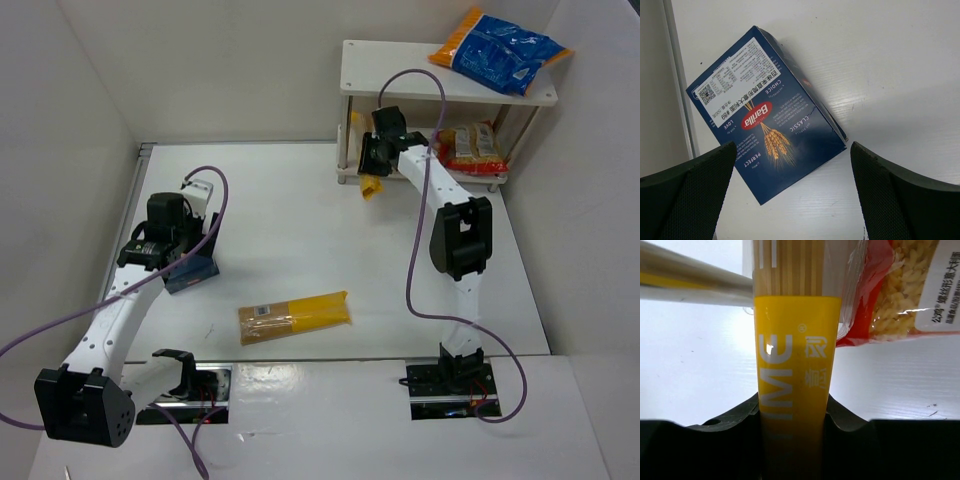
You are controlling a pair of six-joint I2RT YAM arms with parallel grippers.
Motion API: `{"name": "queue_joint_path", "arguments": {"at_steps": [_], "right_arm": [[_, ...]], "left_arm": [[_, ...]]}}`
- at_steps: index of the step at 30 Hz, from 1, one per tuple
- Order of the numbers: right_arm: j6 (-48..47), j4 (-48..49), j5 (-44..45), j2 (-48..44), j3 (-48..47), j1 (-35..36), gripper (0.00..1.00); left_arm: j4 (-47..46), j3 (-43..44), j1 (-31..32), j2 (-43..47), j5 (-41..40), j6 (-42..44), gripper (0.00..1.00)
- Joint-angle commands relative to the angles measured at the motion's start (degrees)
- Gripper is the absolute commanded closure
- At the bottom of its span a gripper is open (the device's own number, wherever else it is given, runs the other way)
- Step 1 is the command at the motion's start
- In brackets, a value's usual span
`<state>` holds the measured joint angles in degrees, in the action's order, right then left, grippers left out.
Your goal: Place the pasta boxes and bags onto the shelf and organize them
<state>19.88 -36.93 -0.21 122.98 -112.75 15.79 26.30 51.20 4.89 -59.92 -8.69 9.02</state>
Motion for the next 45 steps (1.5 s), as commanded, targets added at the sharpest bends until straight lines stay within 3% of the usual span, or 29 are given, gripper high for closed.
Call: {"name": "queue_joint_path", "arguments": {"at_steps": [1, 11, 17, 20, 24, 27, 29, 37, 45], "right_arm": [[2.01, 13.64, 0.47, -5.74, -9.76, -1.21, 1.0], [0.25, 13.11, 3.28, -4.14, -11.62, -0.59, 1.0], [-2.91, 15.39, 4.6, -10.72, -0.4, 1.6, 1.0], [-8.17, 18.55, 10.38, -16.42, 7.42, 4.85, 1.0], [-19.67, 24.44, 26.26, -24.44, 17.37, 11.61, 1.0], [-23.73, 25.15, 32.52, -28.39, 21.42, 12.16, 1.0], [-27.95, 26.55, 35.53, -29.89, 24.23, 10.76, 1.0], [-37.87, 23.74, 34.22, -34.73, 28.98, -1.8, 1.0], [-46.07, 26.29, 33.61, -33.33, 28.73, -9.63, 1.0]], "left_arm": [[-1.26, -0.4, -0.4, -0.02, 0.25, 0.56, 0.0], [-1.26, -0.4, -0.4, -0.55, 0.78, 0.56, 0.0], [-1.26, -0.4, -0.4, -0.55, 0.78, 0.56, 0.0], [-0.73, -0.4, -0.4, -0.55, 0.78, 0.56, 0.0], [-0.73, -0.4, -0.4, -0.03, 1.91, 0.56, 0.0], [-0.21, 0.13, -0.4, 0.59, 2.44, 0.56, 0.0], [-0.2, 0.13, -0.4, 1.12, 2.97, 0.56, 0.0], [0.33, 0.13, -0.4, 1.65, 4.03, 0.56, 0.0], [0.33, 0.13, -0.4, 1.65, 4.56, 1.09, 0.0]]}}
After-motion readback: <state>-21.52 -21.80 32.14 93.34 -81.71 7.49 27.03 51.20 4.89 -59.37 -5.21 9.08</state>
